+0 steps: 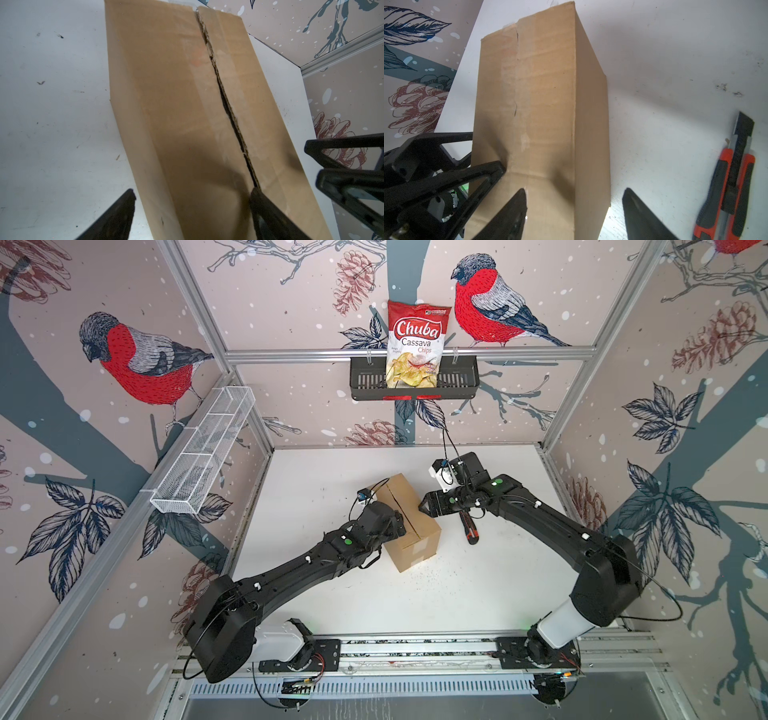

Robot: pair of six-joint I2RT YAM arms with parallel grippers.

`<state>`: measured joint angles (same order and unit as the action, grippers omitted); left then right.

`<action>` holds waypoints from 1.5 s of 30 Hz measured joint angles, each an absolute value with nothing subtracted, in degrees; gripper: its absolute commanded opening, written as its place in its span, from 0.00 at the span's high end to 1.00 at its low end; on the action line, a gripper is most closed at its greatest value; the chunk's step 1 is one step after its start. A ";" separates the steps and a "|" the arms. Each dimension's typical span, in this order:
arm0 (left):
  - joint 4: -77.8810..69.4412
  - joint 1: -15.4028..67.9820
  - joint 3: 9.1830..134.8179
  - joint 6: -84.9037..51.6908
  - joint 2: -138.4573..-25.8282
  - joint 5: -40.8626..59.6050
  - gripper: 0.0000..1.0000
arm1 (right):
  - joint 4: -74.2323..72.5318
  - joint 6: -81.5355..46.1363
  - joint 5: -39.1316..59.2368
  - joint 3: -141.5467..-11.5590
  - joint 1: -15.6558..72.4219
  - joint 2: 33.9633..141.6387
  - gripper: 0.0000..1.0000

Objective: Unpack the express box
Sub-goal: 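Move the right gripper to the box seam while the left gripper braces it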

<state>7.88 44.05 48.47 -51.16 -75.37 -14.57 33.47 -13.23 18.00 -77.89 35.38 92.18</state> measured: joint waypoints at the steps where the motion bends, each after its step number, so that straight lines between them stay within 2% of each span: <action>1: 7.55 44.05 48.31 -51.27 -75.48 -14.52 0.15 | 33.47 -13.19 18.00 -77.89 35.48 92.31 0.29; 14: 5.08 44.05 46.92 -52.58 -75.72 -13.78 0.16 | 34.96 -11.88 16.99 -80.03 37.52 93.54 0.27; 32: -1.21 44.03 40.32 -53.17 -71.42 -13.74 0.17 | 37.71 -15.20 -6.68 -82.26 48.93 94.19 0.19; 45: -8.36 44.03 35.55 -53.15 -69.49 -13.43 0.20 | 31.83 -16.19 -14.20 -76.14 53.74 90.48 0.16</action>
<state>-8.36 44.03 35.55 -53.15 -69.49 -13.43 31.83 -16.19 -14.20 -76.14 53.74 90.48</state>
